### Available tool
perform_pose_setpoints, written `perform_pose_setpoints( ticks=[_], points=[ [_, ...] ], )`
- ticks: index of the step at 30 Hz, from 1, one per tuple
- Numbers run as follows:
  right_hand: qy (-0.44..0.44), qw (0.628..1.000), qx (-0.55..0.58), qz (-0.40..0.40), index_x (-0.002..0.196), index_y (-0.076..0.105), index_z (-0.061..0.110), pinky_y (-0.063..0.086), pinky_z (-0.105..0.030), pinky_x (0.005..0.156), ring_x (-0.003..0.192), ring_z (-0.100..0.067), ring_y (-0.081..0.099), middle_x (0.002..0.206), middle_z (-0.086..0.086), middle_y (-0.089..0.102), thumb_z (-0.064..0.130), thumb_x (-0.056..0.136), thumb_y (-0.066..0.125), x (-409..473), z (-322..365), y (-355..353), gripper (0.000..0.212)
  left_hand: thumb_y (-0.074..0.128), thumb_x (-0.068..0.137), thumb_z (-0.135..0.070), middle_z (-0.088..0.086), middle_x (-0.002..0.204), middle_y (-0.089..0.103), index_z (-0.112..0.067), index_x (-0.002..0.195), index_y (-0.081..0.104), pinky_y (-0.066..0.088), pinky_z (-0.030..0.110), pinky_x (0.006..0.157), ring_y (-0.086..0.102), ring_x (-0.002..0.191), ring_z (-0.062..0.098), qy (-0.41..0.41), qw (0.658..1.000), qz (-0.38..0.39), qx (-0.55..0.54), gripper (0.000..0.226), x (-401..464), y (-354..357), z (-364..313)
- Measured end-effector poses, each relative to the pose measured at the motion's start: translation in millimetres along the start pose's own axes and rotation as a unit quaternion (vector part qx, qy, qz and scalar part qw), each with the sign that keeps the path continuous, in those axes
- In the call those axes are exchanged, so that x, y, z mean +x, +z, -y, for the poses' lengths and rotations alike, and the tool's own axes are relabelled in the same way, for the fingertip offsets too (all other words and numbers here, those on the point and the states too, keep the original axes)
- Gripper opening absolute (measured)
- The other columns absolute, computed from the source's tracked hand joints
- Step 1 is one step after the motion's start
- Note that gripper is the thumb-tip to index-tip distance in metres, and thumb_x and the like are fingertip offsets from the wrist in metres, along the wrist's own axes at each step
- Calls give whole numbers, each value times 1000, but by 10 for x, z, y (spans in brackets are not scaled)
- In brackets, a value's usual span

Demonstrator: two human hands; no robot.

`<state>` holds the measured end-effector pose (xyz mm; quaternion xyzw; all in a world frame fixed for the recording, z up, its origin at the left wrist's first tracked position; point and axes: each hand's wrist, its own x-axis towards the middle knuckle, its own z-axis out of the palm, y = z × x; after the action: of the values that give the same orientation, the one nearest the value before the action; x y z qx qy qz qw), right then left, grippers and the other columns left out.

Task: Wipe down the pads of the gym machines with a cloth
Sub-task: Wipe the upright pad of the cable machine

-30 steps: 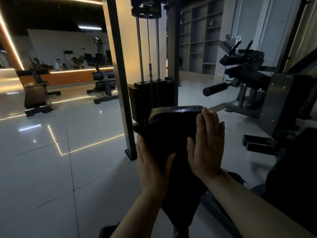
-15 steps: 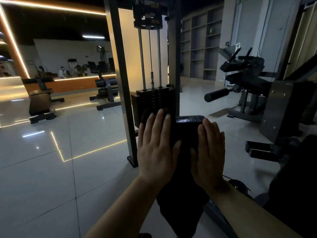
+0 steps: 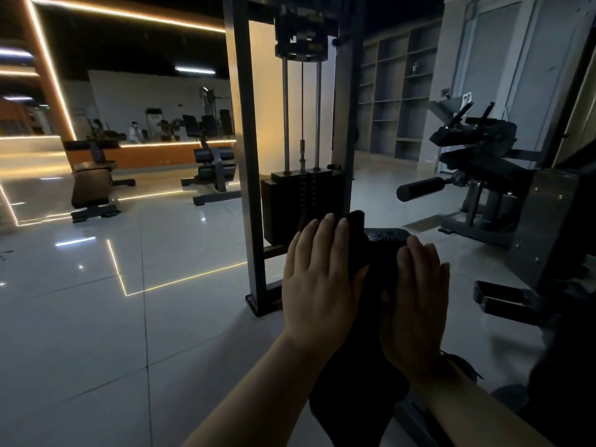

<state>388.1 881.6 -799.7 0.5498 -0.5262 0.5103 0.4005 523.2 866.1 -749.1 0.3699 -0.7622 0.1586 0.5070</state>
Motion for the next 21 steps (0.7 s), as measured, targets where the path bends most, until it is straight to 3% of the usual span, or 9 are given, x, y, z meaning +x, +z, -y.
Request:
perform_pose_setpoints(
  ticks=[5,9,13,15,18,21],
  points=[
    [-2,999,14,35,144,21,6,4,-41,119,147,-18,3,154,-9,17,34,102,21,7,9,-32,51,25,98,-54,14,151,24,-16,151,6,41,49,101,27,137,26,-129,982,-62,-121,68,-485,210,79],
    [0,999,-11,36,144,19,7,5,-42,119,147,-18,2,150,-13,21,37,101,20,21,22,-9,53,22,99,-52,22,149,14,-17,150,-12,43,58,94,21,136,36,-125,986,-43,-98,71,-1068,510,128],
    [7,999,-13,50,144,20,6,7,-43,118,146,-16,1,151,-11,20,40,101,17,41,39,-25,55,23,98,-55,17,153,5,-20,149,-16,47,68,79,17,133,41,-123,989,-11,-78,73,-1500,618,156],
    [6,998,-15,54,144,21,6,7,-43,118,146,-16,2,151,-11,20,40,100,16,47,54,-32,55,22,98,-55,13,156,-1,-20,149,-17,43,70,85,13,135,39,-108,991,-7,-79,73,-1507,601,185],
    [2,998,-15,62,144,19,7,7,-42,118,146,-16,0,151,-10,19,39,100,18,45,37,-41,55,22,100,-52,19,152,5,-18,149,-15,31,66,101,9,139,38,-98,990,-22,-98,70,-1246,531,132],
    [-1,998,-11,64,145,18,8,9,-42,118,146,-16,0,152,-9,18,38,100,19,54,18,-53,54,22,98,-53,20,156,5,-11,149,0,30,63,107,11,143,37,-139,982,-48,-121,69,-743,384,26]
  ],
)
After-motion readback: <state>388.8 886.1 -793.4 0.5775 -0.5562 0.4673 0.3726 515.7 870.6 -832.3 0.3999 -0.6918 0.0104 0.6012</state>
